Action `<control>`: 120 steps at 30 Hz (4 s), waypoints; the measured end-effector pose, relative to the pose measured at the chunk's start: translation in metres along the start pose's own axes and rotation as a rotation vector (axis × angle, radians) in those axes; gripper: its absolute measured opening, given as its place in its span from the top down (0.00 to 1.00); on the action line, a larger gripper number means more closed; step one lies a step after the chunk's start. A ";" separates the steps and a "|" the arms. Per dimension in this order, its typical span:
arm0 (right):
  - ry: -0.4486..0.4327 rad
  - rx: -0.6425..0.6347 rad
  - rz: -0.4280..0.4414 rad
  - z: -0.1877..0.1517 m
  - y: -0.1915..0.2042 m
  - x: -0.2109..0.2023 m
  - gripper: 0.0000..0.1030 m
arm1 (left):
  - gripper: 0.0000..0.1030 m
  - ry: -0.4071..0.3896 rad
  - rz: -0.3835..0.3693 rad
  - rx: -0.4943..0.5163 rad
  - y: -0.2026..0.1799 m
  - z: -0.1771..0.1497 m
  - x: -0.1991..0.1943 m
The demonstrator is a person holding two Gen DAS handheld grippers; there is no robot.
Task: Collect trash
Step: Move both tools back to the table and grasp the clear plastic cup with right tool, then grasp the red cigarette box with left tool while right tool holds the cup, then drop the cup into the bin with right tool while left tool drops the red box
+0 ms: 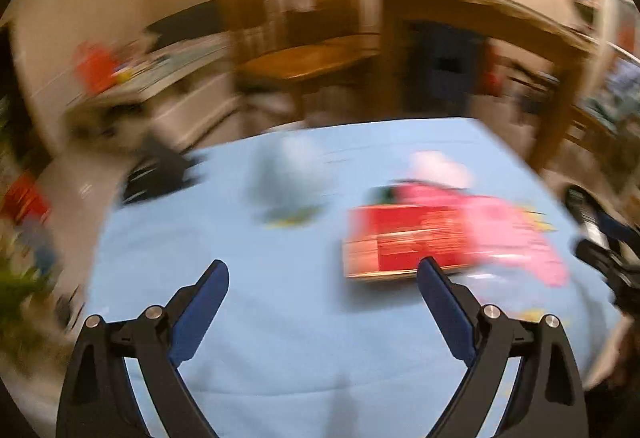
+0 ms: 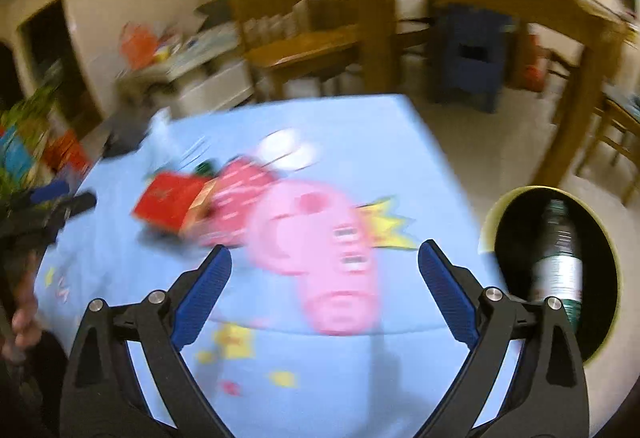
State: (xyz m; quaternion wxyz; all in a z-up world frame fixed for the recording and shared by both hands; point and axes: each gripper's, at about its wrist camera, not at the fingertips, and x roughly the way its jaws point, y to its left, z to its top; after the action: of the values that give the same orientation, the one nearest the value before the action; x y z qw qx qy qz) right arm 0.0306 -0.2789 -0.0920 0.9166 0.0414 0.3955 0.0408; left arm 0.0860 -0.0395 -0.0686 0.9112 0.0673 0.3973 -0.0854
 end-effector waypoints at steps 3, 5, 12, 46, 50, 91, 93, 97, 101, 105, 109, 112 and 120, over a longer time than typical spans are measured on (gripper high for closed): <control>0.036 -0.074 0.023 0.007 0.033 0.016 0.10 | 0.10 0.014 0.074 -0.088 0.049 -0.009 0.005; 0.054 -0.149 0.000 0.014 0.057 0.027 0.10 | 0.08 0.027 0.081 -0.146 0.072 -0.017 0.008; 0.179 -0.315 -0.008 0.008 0.082 0.064 0.19 | 0.08 0.030 0.034 -0.163 0.083 -0.027 0.003; 0.014 0.007 0.363 -0.012 -0.022 -0.021 0.41 | 0.09 0.252 -0.173 -0.221 -0.034 0.019 0.065; -0.025 0.023 0.371 -0.009 -0.024 -0.032 0.41 | 0.10 0.404 -0.154 -0.538 -0.023 0.011 0.075; -0.080 0.167 0.204 -0.015 -0.078 -0.052 0.41 | 0.34 0.157 -0.122 -0.323 -0.010 0.017 -0.002; -0.094 0.181 0.192 -0.016 -0.083 -0.056 0.41 | 0.34 0.050 -0.178 -0.263 -0.028 0.024 -0.024; -0.120 0.212 0.184 -0.019 -0.093 -0.062 0.41 | 0.34 -0.144 -0.384 -0.148 -0.061 0.031 -0.071; -0.148 0.263 0.173 -0.020 -0.108 -0.070 0.41 | 0.34 -0.232 -0.564 -0.065 -0.079 0.032 -0.102; -0.166 0.321 0.097 -0.024 -0.132 -0.078 0.41 | 0.34 -0.262 -0.635 -0.010 -0.092 0.030 -0.116; -0.125 0.389 -0.020 -0.033 -0.163 -0.076 0.41 | 0.34 -0.244 -0.526 0.081 -0.124 0.029 -0.110; -0.106 0.467 -0.070 -0.040 -0.193 -0.075 0.41 | 0.34 -0.218 -0.372 0.201 -0.167 0.029 -0.096; -0.233 0.503 -0.339 -0.047 -0.242 -0.114 0.41 | 0.34 -0.192 -0.306 0.388 -0.264 0.022 -0.079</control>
State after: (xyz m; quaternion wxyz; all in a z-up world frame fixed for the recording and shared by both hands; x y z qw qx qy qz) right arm -0.0721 -0.5291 -0.0679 0.9104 0.2045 0.2871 -0.2166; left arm -0.0063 -0.2938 -0.0099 0.8913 0.1717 0.2906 -0.3029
